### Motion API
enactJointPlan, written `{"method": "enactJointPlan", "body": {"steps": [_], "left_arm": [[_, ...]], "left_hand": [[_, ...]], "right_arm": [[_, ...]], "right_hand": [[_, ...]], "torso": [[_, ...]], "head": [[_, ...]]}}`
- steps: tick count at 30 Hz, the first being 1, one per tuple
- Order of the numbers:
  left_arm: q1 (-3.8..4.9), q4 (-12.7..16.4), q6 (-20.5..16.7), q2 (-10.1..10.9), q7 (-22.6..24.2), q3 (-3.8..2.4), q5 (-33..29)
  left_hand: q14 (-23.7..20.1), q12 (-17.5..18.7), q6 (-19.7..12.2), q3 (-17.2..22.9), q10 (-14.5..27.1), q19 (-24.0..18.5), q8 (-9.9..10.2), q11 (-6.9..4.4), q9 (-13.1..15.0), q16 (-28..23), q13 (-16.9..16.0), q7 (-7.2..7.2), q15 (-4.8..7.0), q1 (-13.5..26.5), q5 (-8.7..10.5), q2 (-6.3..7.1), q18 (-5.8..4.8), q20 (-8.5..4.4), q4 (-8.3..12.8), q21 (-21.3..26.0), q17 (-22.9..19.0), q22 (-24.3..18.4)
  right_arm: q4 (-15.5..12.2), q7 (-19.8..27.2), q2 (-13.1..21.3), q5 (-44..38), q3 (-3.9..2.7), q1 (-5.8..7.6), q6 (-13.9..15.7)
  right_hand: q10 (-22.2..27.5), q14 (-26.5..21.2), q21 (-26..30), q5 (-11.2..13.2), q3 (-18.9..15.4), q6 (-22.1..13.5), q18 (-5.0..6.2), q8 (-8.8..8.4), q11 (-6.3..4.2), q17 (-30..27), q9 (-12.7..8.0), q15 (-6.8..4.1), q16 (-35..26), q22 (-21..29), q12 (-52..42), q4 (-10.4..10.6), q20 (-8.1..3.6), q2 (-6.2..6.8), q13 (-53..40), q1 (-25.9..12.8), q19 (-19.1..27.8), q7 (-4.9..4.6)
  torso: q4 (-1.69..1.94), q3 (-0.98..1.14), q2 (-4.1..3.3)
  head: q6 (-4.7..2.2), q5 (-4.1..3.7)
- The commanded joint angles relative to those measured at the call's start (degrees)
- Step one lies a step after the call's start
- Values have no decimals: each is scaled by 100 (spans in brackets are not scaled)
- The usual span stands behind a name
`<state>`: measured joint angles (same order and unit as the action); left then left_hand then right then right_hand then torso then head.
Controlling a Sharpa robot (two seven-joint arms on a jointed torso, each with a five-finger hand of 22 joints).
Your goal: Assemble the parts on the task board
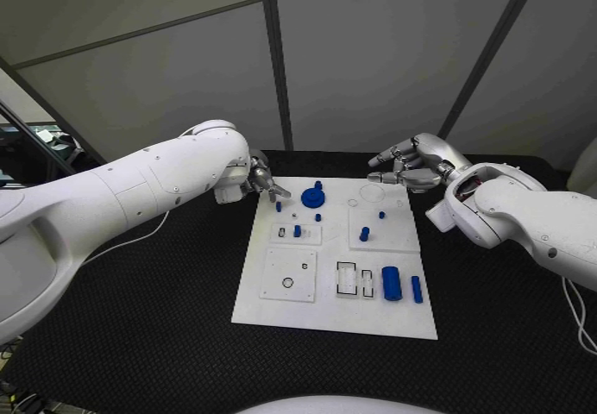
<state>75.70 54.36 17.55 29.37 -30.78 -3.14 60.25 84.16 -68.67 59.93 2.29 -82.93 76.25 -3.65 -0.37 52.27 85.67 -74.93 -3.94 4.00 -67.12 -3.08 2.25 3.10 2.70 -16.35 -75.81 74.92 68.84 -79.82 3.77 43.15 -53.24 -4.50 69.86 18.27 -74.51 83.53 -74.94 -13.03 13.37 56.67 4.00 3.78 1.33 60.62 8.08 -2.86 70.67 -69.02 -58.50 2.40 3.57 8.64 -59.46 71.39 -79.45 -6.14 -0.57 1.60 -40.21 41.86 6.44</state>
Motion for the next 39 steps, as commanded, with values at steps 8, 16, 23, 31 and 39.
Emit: {"method": "enactJointPlan", "body": {"steps": [8, 16, 23, 31, 39], "left_arm": [[0, -86, 271, -59, 90, 8, 77], [-3, -109, 329, -73, 79, 10, 186], [-8, -133, 352, -100, 84, 10, 200], [-12, -151, 384, -117, 91, 11, 203], [-14, -158, 424, -133, 109, 11, 204]], "left_hand": [[480, -29, 235, -79, -29, 52, -96, -14, -12, 80, -666, 48, -15, -53, 4, -72, 182, 5, 21, -35, 1150, 62], [490, -56, 321, -80, -42, 80, -160, -43, 52, 111, -678, 82, 7, -136, 1, -120, 174, -15, 64, -59, 1181, 107], [495, -80, 345, -67, -54, 94, -196, -59, 113, 127, -687, 100, 20, -213, -1, -182, 170, -29, 106, -69, 1197, 131], [500, -89, 343, -37, -62, 105, -223, -74, 182, 145, -691, 117, 32, -331, -6, -266, 165, -43, 190, -78, 1215, 155], [506, -100, 333, 29, -71, 110, -241, -93, 250, 166, -695, 140, 46, -515, -5, -386, 162, -57, 345, -81, 1236, 175]], "right_arm": [[6, 26, -18, -7, -3, 11, -40], [12, 26, -24, -7, -3, 11, -43], [17, 27, -31, -7, -3, 11, -48], [22, 27, -38, -7, -3, 11, -54], [28, 29, -45, -7, -3, 11, -58]], "right_hand": [[23, 49, 18, -30, 12, 18, 64, -8, 1, 4, 8, -5, -33, 6, -6, 5, -10, -2, 2, -29, 32, -7], [20, 52, 21, -29, 14, 13, 64, -9, 2, 15, 8, -5, -32, 6, -17, 16, -9, -6, -3, -44, 29, -8], [20, 52, 21, -29, 14, 13, 64, -9, 2, 15, 8, -5, -32, 6, -17, 16, -9, -6, -3, -44, 29, -8], [19, 53, 20, -30, 15, 13, 63, -9, 2, 17, 9, -5, -31, 4, -18, 16, -9, -6, -4, -45, 28, -8], [15, 55, 13, -30, 17, 12, 61, -9, 2, 25, 9, -5, -28, -6, -27, 20, -9, -10, -10, -49, 22, -8]], "torso": [[8, 5, 8], [5, 5, 8], [6, 5, 7], [9, 5, 8], [7, 5, 9]], "head": [[13, 0], [18, 1], [20, -1], [33, 0], [50, 5]]}}
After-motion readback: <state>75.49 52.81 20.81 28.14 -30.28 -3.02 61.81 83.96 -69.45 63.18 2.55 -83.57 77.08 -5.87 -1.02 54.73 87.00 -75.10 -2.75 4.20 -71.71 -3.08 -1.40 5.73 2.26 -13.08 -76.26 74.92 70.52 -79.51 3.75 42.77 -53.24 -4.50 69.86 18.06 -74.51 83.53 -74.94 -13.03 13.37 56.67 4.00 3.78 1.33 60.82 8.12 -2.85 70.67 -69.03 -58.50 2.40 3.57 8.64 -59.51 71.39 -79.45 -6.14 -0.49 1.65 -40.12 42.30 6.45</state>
